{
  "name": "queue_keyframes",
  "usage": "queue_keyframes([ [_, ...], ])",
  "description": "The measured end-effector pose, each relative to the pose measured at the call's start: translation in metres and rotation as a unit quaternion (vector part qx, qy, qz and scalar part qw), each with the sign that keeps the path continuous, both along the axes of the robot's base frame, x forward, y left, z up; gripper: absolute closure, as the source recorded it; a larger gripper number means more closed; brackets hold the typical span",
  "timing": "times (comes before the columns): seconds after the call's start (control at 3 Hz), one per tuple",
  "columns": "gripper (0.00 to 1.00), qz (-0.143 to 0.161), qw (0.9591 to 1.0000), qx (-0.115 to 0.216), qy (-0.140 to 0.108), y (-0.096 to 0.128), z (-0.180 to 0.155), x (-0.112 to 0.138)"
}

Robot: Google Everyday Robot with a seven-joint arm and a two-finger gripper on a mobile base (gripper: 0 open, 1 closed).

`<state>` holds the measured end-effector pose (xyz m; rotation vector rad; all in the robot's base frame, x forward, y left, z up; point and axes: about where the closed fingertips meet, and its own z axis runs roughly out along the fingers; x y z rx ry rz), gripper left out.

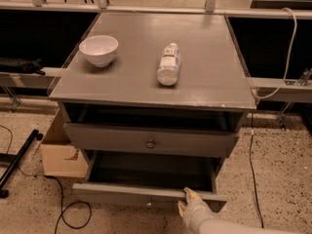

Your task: Open middle drawer

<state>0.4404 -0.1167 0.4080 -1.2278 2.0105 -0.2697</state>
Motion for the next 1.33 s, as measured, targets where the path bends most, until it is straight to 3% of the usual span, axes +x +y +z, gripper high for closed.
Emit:
queue_keyframes([
  [0.33, 1.00, 0.000, 1.0000, 0.000, 0.001, 0.000, 0.005, 0.000],
  [1.33, 1.00, -0.012, 0.9999, 0.004, 0.011, -0.012, 0.010, -0.018],
])
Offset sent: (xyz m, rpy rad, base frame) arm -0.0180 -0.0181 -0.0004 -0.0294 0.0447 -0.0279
